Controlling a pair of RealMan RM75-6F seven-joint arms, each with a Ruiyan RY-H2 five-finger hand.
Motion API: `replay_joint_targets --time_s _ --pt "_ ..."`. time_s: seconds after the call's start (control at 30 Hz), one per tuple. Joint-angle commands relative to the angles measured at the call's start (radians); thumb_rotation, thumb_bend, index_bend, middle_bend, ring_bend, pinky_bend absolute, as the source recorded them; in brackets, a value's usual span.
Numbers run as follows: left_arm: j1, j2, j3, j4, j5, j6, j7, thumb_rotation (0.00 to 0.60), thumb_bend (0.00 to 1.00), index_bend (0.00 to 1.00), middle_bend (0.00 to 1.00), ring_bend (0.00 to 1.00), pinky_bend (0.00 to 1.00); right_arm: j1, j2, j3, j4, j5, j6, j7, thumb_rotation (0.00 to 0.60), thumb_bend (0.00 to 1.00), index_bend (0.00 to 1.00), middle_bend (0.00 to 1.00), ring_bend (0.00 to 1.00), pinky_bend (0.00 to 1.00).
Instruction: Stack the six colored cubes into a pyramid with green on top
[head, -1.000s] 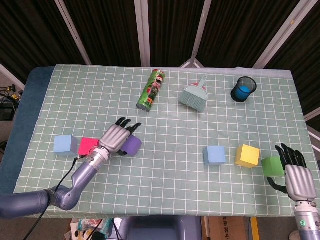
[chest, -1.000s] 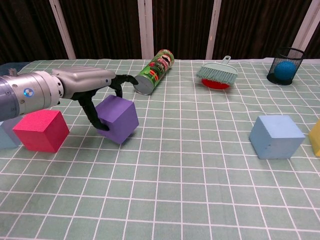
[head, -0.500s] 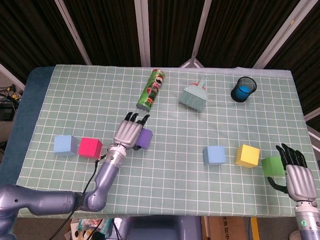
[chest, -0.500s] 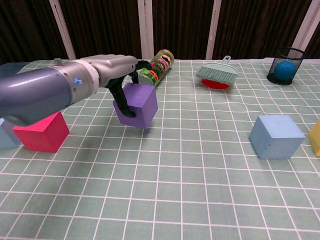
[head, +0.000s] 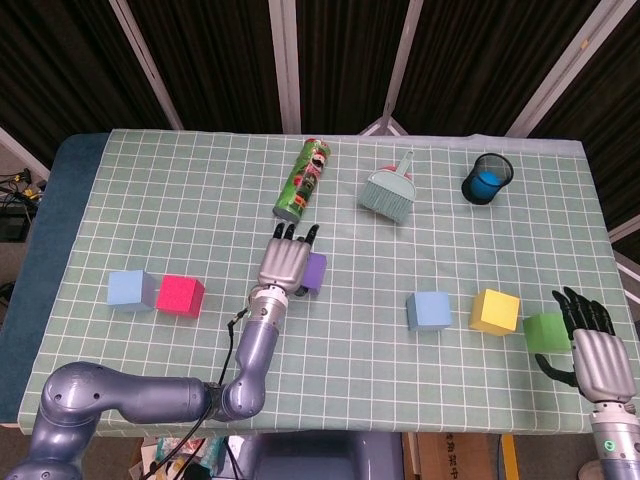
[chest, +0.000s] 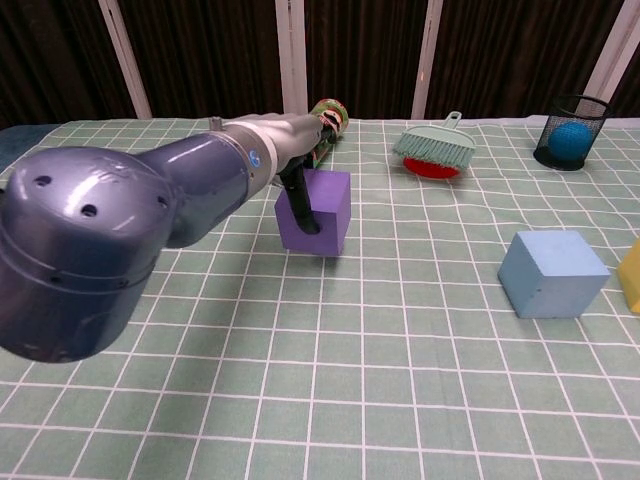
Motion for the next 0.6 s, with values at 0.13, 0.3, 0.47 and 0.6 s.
replay_joint_targets --time_s 0.13,0.3,0.47,0.6 --pt "-0.038 -0.05 -0.025 0.061 -0.021 0.031 0.019 0.6 0.27 0.07 0.47 0.09 0.07 0.0 0.002 0.0 -0.001 0.002 -0.003 0.005 0.6 0.27 0.0 0.0 0.0 0.0" --pt "-0.058 -0.093 -0.048 0.112 -0.026 0.061 0.018 0.6 0.27 0.07 0.47 0.09 0.07 0.001 0.004 -0.001 -0.003 0.001 -0.005 0.008 0.6 0.27 0.0 0.0 0.0 0.0" --pt "-0.086 -0.127 -0.105 0.149 -0.081 0.063 0.032 0.6 0.27 0.07 0.47 0.09 0.07 0.001 0.005 -0.004 -0.007 -0.002 -0.007 0.01 0.6 0.27 0.0 0.0 0.0 0.0" --pt "-0.105 -0.151 -0.136 0.175 -0.118 0.064 0.048 0.6 0.27 0.07 0.47 0.09 0.07 0.001 0.006 -0.004 -0.008 -0.001 -0.006 0.012 0.6 0.27 0.0 0.0 0.0 0.0"
